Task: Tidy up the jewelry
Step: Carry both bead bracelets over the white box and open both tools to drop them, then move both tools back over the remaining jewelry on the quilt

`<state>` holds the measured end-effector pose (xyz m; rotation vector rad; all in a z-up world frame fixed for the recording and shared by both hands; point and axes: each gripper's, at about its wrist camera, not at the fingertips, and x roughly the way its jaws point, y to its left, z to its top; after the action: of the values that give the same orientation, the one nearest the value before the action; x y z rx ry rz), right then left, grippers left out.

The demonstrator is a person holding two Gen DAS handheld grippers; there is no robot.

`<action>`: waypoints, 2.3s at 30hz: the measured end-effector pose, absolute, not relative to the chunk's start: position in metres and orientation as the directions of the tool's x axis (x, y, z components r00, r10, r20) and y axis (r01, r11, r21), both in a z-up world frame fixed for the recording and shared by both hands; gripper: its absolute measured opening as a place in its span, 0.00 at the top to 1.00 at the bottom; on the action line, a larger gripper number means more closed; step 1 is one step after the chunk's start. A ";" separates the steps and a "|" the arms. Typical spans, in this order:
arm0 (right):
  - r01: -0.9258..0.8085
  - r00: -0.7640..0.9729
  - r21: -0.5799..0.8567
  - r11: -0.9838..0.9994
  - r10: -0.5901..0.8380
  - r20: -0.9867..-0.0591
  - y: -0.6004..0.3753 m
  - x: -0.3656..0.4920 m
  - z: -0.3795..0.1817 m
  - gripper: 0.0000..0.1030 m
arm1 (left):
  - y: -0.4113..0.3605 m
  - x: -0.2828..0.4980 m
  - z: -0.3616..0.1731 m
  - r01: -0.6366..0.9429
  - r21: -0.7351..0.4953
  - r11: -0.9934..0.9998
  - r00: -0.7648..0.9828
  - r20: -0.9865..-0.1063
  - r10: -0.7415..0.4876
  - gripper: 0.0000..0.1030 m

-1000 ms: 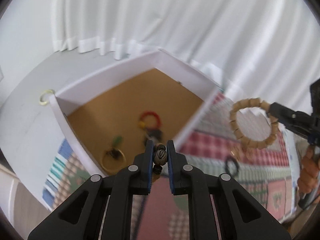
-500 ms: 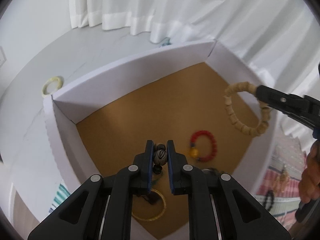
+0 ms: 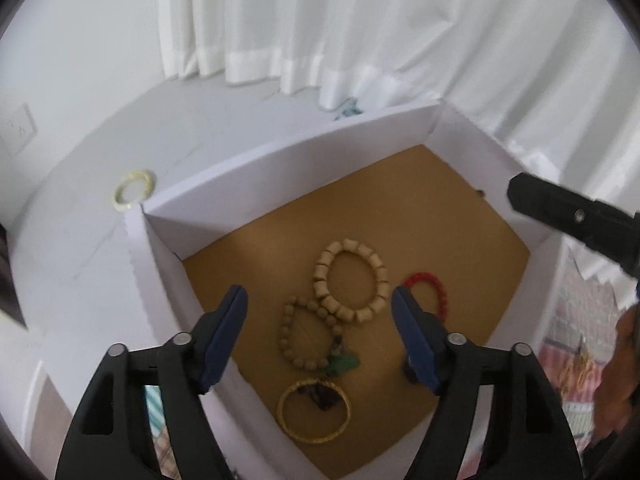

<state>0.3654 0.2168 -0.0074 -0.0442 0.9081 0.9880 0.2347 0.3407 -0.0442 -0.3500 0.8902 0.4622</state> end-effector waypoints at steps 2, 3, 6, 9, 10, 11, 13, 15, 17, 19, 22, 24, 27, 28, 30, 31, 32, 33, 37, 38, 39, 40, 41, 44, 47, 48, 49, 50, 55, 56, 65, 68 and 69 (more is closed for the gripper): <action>-0.743 0.274 0.316 0.590 0.699 -0.661 0.191 0.353 0.005 0.46 | 0.320 0.223 -0.035 -0.496 -0.080 0.865 0.567 -0.784 0.253 0.20; -0.745 0.302 0.290 0.601 0.691 -0.657 0.173 0.344 0.010 0.44 | 0.306 0.216 -0.030 -0.481 -0.068 0.874 0.580 -0.772 0.259 0.20; -0.736 0.373 0.223 0.639 0.659 -0.654 0.125 0.319 0.014 0.39 | 0.261 0.198 -0.020 -0.428 -0.040 0.903 0.624 -0.736 0.263 0.17; -0.708 0.444 0.140 0.692 0.591 -0.674 0.071 0.293 0.009 0.39 | 0.218 0.180 -0.016 -0.385 -0.018 0.923 0.664 -0.699 0.264 0.16; -0.693 0.469 0.114 0.711 0.566 -0.678 0.053 0.284 0.006 0.39 | 0.204 0.175 -0.016 -0.371 -0.013 0.929 0.675 -0.691 0.260 0.16; -0.676 0.491 0.093 0.731 0.540 -0.684 0.033 0.275 0.002 0.39 | 0.193 0.172 -0.016 -0.360 -0.010 0.933 0.682 -0.686 0.255 0.15; -0.643 0.520 0.070 0.763 0.501 -0.692 0.003 0.262 -0.005 0.39 | 0.168 0.167 -0.019 -0.325 -0.005 0.946 0.694 -0.680 0.235 0.15; -0.597 0.553 0.042 0.801 0.450 -0.701 -0.031 0.247 -0.012 0.39 | 0.145 0.164 -0.020 -0.288 0.004 0.958 0.701 -0.680 0.214 0.15; -0.564 0.581 0.011 0.825 0.407 -0.705 -0.055 0.233 -0.016 0.39 | 0.126 0.160 -0.020 -0.258 0.013 0.966 0.706 -0.680 0.198 0.15; -0.531 0.615 -0.021 0.847 0.367 -0.698 -0.078 0.219 -0.018 0.39 | 0.112 0.157 -0.022 -0.237 0.013 0.971 0.709 -0.682 0.182 0.15; -0.468 0.662 -0.042 0.882 0.320 -0.678 -0.112 0.192 -0.022 0.33 | 0.095 0.148 -0.031 -0.199 0.002 0.980 0.708 -0.691 0.145 0.12; -0.423 0.690 -0.039 0.905 0.294 -0.661 -0.129 0.174 -0.028 0.27 | 0.083 0.138 -0.045 -0.167 0.001 0.986 0.700 -0.704 0.120 0.10; -0.349 0.704 -0.007 0.937 0.257 -0.662 -0.161 0.148 -0.046 0.27 | 0.068 0.128 -0.074 -0.122 0.001 0.992 0.666 -0.741 0.083 0.10; -0.330 0.700 0.004 0.944 0.247 -0.671 -0.167 0.142 -0.054 0.27 | 0.063 0.125 -0.085 -0.108 -0.004 0.994 0.647 -0.759 0.068 0.10; -0.288 0.675 0.026 0.957 0.222 -0.704 -0.186 0.130 -0.074 0.27 | 0.053 0.119 -0.103 -0.081 -0.019 0.997 0.616 -0.787 0.035 0.10; -0.276 0.662 0.031 0.961 0.213 -0.719 -0.193 0.125 -0.084 0.27 | 0.047 0.117 -0.110 -0.071 -0.024 0.997 0.605 -0.796 0.024 0.10; -0.266 0.652 0.029 0.963 0.202 -0.730 -0.197 0.121 -0.093 0.27 | 0.041 0.114 -0.117 -0.060 -0.029 0.998 0.593 -0.805 0.012 0.10; -0.257 0.646 0.022 0.966 0.188 -0.739 -0.201 0.117 -0.099 0.27 | 0.036 0.112 -0.123 -0.046 -0.034 0.998 0.586 -0.811 -0.001 0.10; -0.221 0.613 0.033 0.975 0.166 -0.772 -0.212 0.110 -0.124 0.27 | 0.018 0.108 -0.140 -0.018 -0.030 0.999 0.574 -0.819 -0.015 0.10; -0.216 0.604 0.046 0.975 0.170 -0.778 -0.212 0.109 -0.128 0.27 | 0.016 0.108 -0.142 -0.013 -0.026 1.000 0.568 -0.823 -0.014 0.10; -0.213 0.601 0.053 0.976 0.174 -0.780 -0.213 0.108 -0.132 0.27 | 0.014 0.108 -0.144 -0.010 -0.022 1.000 0.566 -0.825 -0.012 0.10; -0.213 0.600 0.058 0.975 0.178 -0.780 -0.213 0.106 -0.133 0.27 | 0.012 0.107 -0.145 -0.008 -0.019 1.000 0.565 -0.825 -0.012 0.10; -0.217 0.598 0.065 0.974 0.186 -0.779 -0.212 0.105 -0.134 0.27 | 0.012 0.107 -0.145 -0.007 -0.018 1.000 0.565 -0.825 -0.012 0.10; -0.224 0.598 0.072 0.972 0.196 -0.777 -0.211 0.103 -0.137 0.27 | 0.011 0.107 -0.148 -0.007 -0.017 1.000 0.565 -0.825 -0.010 0.10; -0.220 0.594 0.081 0.972 0.199 -0.780 -0.210 0.105 -0.140 0.27 | 0.011 0.109 -0.151 -0.010 -0.015 1.000 0.557 -0.831 -0.007 0.10; -0.218 0.590 0.085 0.972 0.200 -0.782 -0.211 0.106 -0.141 0.27 | 0.011 0.110 -0.152 -0.012 -0.018 1.000 0.553 -0.833 -0.008 0.10; -0.217 0.587 0.087 0.972 0.202 -0.784 -0.212 0.107 -0.142 0.27 | 0.012 0.111 -0.153 -0.013 -0.020 1.000 0.550 -0.835 -0.009 0.10; -0.217 0.584 0.091 0.972 0.204 -0.786 -0.212 0.107 -0.144 0.27 | 0.012 0.112 -0.154 -0.014 -0.022 1.000 0.548 -0.837 -0.010 0.10; -0.208 0.569 0.105 0.973 0.207 -0.796 -0.216 0.109 -0.149 0.27 | 0.010 0.118 -0.158 -0.013 -0.016 1.000 0.538 -0.843 -0.007 0.10; -0.206 0.564 0.106 0.973 0.207 -0.799 -0.216 0.110 -0.151 0.27 | 0.010 0.118 -0.159 -0.012 -0.017 1.000 0.536 -0.844 -0.008 0.10; -0.240 0.545 0.116 0.964 0.233 -0.806 -0.211 0.115 -0.150 0.27 | 0.016 0.128 -0.140 -0.028 -0.044 0.999 0.564 -0.826 -0.021 0.10; -0.266 0.504 0.135 0.954 0.258 -0.824 -0.209 0.123 -0.150 0.27 | 0.021 0.130 -0.139 -0.048 -0.054 0.997 0.564 -0.826 -0.018 0.10; -0.281 0.486 0.139 0.950 0.265 -0.833 -0.208 0.128 -0.149 0.27 | 0.023 0.131 -0.140 -0.055 -0.054 0.997 0.561 -0.828 -0.014 0.10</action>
<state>0.1279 -0.2081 -0.1494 -0.0171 1.0103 0.3323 0.1308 0.0228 -0.1401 -0.0764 0.9749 0.0240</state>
